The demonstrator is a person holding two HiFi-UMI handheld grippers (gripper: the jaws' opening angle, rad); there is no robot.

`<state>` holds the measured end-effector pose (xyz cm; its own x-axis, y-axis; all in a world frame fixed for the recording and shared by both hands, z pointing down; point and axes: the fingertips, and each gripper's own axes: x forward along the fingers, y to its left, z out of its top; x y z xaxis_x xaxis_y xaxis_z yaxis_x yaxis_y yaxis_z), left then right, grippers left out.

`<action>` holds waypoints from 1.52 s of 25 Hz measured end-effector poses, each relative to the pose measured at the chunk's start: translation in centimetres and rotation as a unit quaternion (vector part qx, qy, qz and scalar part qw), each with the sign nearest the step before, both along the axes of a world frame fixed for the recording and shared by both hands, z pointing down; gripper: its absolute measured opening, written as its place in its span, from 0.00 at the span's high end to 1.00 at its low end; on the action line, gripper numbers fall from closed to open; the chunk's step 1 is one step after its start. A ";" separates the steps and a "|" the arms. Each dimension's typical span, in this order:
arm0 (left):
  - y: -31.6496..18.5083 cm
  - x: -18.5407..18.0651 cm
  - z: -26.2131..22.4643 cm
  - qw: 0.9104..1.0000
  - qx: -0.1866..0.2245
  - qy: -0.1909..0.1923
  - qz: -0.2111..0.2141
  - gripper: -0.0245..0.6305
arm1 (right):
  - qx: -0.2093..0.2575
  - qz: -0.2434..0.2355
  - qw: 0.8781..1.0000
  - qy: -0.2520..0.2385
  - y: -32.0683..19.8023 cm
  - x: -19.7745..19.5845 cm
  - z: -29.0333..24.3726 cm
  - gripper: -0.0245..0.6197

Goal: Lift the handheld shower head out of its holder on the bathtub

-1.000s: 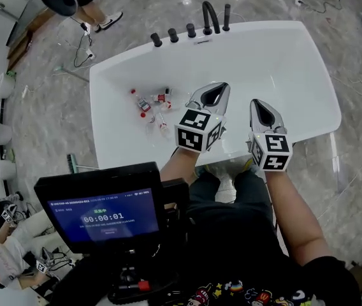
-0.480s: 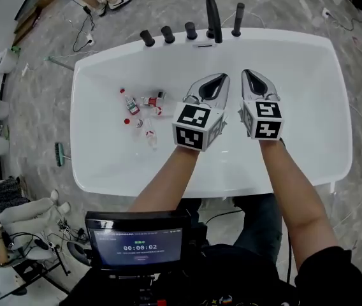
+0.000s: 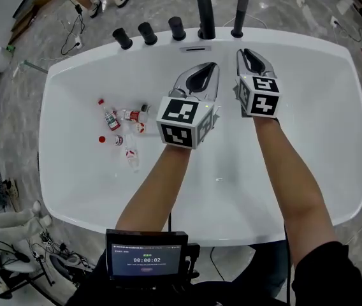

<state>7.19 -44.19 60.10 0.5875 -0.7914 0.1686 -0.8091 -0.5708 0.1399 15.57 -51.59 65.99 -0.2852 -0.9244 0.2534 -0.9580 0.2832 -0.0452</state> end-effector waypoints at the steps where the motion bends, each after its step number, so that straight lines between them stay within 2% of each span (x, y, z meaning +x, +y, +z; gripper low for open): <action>1: -0.4 0.0 0.5 1.000 0.002 0.001 -0.002 0.96 | 0.001 0.001 1.000 0.007 -1.3 0.1 0.8 0.83; 5: -1.5 -0.2 2.7 1.000 0.005 -0.003 -0.001 0.96 | 0.008 0.011 1.000 0.021 -6.1 0.6 2.7 0.77; 8: -1.9 -0.5 3.8 1.000 0.008 0.006 -0.002 0.96 | 0.002 0.015 1.000 0.024 -9.4 0.9 4.1 0.76; 10: -2.4 -0.6 4.3 1.000 0.015 0.007 -0.002 0.96 | 0.001 0.024 0.999 0.025 -11.4 1.2 4.5 0.71; 12: -2.9 -0.8 5.1 1.000 0.019 0.005 -0.002 0.96 | 0.003 0.028 0.999 0.028 -12.9 1.3 4.6 0.66; 15: -3.8 -1.6 6.3 1.000 0.015 0.008 -0.010 0.96 | 0.007 0.027 0.999 0.032 -14.3 0.9 4.9 0.65; 17: -4.0 -2.2 6.6 1.000 0.012 0.012 -0.016 0.96 | 0.006 0.030 0.999 0.034 -14.6 0.9 5.0 0.65; 19: -4.0 -2.7 6.6 1.000 0.010 0.015 -0.021 0.96 | 0.007 0.037 0.999 0.039 -14.5 1.2 5.0 0.73; 26: -3.6 -3.1 6.2 1.000 0.005 0.013 -0.023 0.96 | -0.006 0.036 0.998 0.044 -14.1 1.0 5.1 0.74; 33: -1.9 -2.1 2.3 1.000 0.009 0.014 -0.015 0.96 | -0.003 0.029 0.999 0.038 -12.0 1.4 1.5 0.74; 38: -0.7 -1.1 -1.8 1.000 -0.002 0.014 -0.010 0.96 | -0.013 0.027 0.999 0.037 -9.9 1.7 -2.0 0.74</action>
